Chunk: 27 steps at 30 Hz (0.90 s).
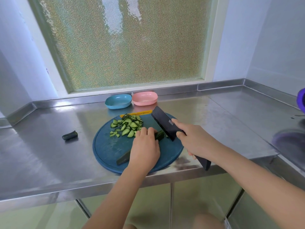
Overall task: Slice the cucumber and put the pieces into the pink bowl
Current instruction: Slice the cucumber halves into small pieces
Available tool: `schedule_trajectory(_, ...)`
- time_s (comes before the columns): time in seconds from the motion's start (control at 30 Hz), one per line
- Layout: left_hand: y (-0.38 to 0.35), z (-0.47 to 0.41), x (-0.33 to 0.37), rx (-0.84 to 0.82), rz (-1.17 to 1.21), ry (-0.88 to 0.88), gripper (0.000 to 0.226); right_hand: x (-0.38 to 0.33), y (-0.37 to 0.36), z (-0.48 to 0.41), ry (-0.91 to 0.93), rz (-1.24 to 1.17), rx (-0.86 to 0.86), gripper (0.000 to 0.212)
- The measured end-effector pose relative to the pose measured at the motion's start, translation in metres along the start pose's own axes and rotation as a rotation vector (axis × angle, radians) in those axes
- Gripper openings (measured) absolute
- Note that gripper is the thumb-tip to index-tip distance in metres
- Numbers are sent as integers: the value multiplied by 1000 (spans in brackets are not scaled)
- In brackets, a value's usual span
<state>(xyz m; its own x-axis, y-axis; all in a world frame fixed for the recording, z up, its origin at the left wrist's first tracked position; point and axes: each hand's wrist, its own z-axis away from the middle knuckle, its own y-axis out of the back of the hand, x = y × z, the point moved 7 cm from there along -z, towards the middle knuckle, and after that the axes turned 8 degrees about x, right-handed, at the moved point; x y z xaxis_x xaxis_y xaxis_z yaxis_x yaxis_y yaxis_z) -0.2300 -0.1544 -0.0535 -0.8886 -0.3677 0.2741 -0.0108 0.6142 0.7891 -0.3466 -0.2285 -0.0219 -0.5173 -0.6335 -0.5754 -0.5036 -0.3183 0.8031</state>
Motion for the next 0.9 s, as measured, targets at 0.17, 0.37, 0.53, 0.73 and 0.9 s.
schedule_trajectory(0.17,0,0,0,1,6,3,30,0,0,0,0,4,-8,53)
schedule_trajectory(0.37,0,0,0,-1,-2,3,29,-4,1,0,23,61,-24,54)
schedule_trajectory(0.53,-1,0,1,7,-1,-7,28,-8,0,1,37,111,-28,54)
schedule_trajectory(0.73,-1,1,0,1,-3,-8,29,-9,-1,1,39,123,-23,54)
schedule_trajectory(0.9,-1,0,0,-4,-4,-5,30,-8,-1,0,47,129,-18,54)
